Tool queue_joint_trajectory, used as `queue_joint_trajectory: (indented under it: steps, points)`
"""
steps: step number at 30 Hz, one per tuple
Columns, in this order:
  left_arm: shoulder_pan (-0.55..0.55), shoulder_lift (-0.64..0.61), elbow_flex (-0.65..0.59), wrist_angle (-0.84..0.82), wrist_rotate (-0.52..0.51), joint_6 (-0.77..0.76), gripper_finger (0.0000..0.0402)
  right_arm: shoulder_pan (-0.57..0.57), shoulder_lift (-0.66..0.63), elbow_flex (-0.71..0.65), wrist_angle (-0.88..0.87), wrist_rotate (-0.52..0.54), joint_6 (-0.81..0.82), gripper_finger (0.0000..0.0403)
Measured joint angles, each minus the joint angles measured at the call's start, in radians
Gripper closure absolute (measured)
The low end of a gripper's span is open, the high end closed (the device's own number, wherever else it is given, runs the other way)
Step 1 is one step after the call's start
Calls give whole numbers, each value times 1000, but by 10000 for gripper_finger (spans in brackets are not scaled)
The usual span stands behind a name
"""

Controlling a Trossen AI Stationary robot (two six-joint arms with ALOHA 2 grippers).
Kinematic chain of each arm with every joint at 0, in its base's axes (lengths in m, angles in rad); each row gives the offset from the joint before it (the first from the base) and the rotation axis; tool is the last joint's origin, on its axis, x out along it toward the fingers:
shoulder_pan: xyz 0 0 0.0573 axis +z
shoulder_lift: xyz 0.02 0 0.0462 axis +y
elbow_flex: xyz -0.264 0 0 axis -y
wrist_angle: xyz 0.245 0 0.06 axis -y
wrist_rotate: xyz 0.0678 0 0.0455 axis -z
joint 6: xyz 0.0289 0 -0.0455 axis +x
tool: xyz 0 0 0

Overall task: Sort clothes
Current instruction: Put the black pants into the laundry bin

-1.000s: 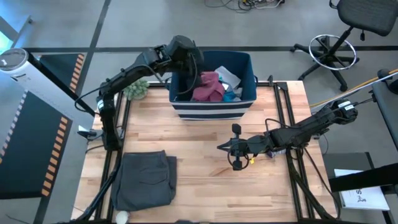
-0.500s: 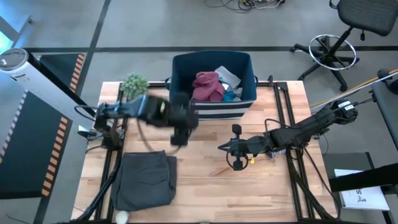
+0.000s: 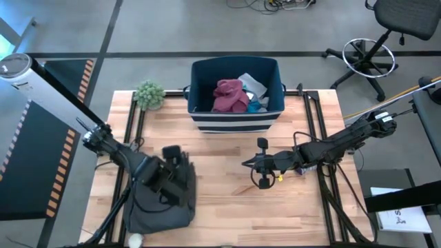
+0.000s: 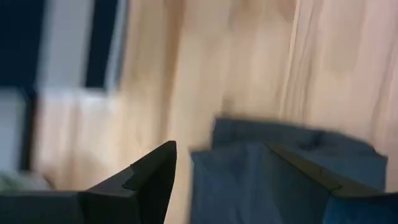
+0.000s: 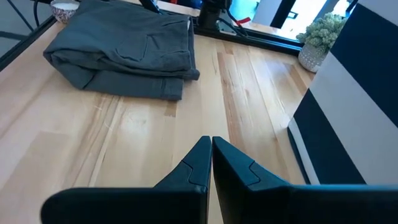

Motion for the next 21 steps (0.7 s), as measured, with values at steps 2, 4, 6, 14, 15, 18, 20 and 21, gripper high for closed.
queue_joint_trajectory:
  steps: [2,4,6,14,15,18,20,21]
  points:
    - [-22,-48,-137,132,55,-58,189,0,0,0,0,0,2,403]
    - [-44,-105,-275,319,132,-108,193,0,0,0,-4,0,2,403]
    - [-68,-152,-408,519,188,-149,195,0,0,0,-4,0,4,403]
    - [-84,-190,-730,931,262,-313,165,0,0,0,-5,0,5,403]
    - [-80,-186,-746,934,283,-350,157,0,0,0,-5,0,5,403]
    - [-71,-176,-790,931,308,-462,131,0,0,0,-5,0,6,403]
    - [-65,-172,-817,932,310,-512,113,0,0,0,-5,0,6,403]
    - [-60,-170,-829,937,312,-529,104,0,0,0,-5,0,6,403]
